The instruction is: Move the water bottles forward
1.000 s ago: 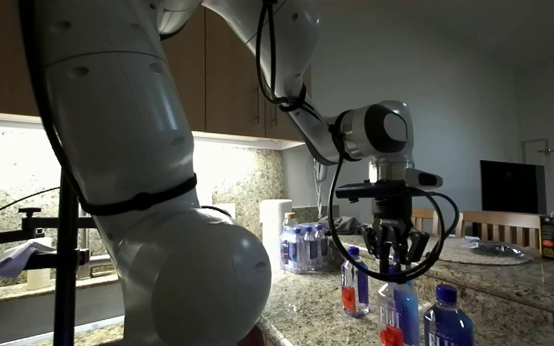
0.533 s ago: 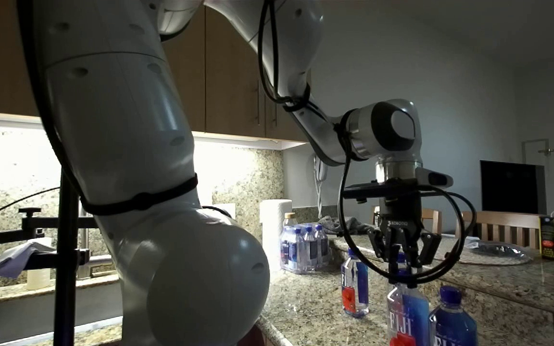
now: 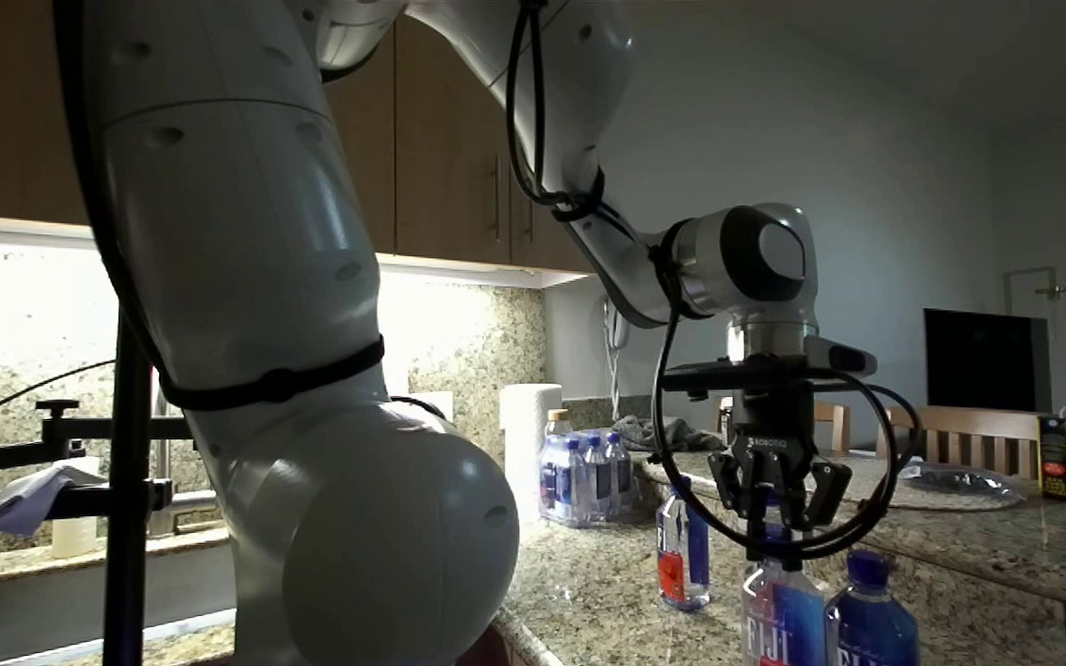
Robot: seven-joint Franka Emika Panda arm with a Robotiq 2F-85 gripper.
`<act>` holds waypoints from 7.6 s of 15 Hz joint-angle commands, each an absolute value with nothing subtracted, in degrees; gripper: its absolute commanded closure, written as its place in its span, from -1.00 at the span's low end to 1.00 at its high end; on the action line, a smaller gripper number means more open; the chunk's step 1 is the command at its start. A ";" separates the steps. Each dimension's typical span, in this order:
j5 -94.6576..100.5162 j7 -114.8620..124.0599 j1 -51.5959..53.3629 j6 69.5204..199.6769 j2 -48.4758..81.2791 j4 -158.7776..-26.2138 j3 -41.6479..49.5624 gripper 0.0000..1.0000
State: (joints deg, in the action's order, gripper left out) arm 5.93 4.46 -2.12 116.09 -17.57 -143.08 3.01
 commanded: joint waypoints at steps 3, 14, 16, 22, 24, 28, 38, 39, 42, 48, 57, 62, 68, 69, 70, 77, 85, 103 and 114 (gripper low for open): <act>6.11 2.97 -2.69 117.12 -16.54 -142.39 2.90 0.76; 5.46 2.87 -2.39 118.56 -15.56 -141.82 2.77 0.74; 5.48 2.83 -2.40 118.48 -15.43 -141.73 2.79 -0.20; 5.56 2.84 -2.30 118.55 -15.33 -141.61 2.65 -0.94; 5.55 2.84 -2.14 118.63 -15.31 -141.34 2.46 -1.00; 5.23 2.85 -1.52 119.48 -15.08 -138.88 1.63 -1.00; 4.10 -3.06 1.13 125.82 -3.56 -124.96 0.42 -1.00; 4.27 -3.88 1.24 126.77 -1.57 -123.46 0.30 -1.00; 3.78 -5.97 1.60 128.31 3.54 -119.31 -0.36 -1.00; 1.18 -8.53 2.60 127.41 10.96 -112.05 -3.31 -1.00; 2.23 -2.41 2.85 120.13 12.16 -107.62 -2.50 -1.00; 1.78 2.19 3.37 114.29 9.24 -109.84 -1.99 -1.00; 1.12 13.28 3.66 114.25 9.19 -111.62 -1.63 -1.00; 0.94 14.13 3.55 114.75 9.29 -111.97 -1.57 -1.00; 0.85 14.37 3.44 115.46 9.45 -112.28 -1.52 -1.00; 0.71 11.61 3.37 117.23 10.62 -112.09 -1.79 -0.46; 1.60 10.38 4.23 119.53 10.82 -112.13 -2.68 0.63; -0.90 9.57 2.63 117.37 -0.27 -119.31 -1.24 0.73; -3.76 2.52 1.39 109.18 -14.42 -130.90 1.05 0.72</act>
State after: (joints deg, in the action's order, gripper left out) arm -3.11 7.91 2.16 112.32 -10.37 -128.04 0.84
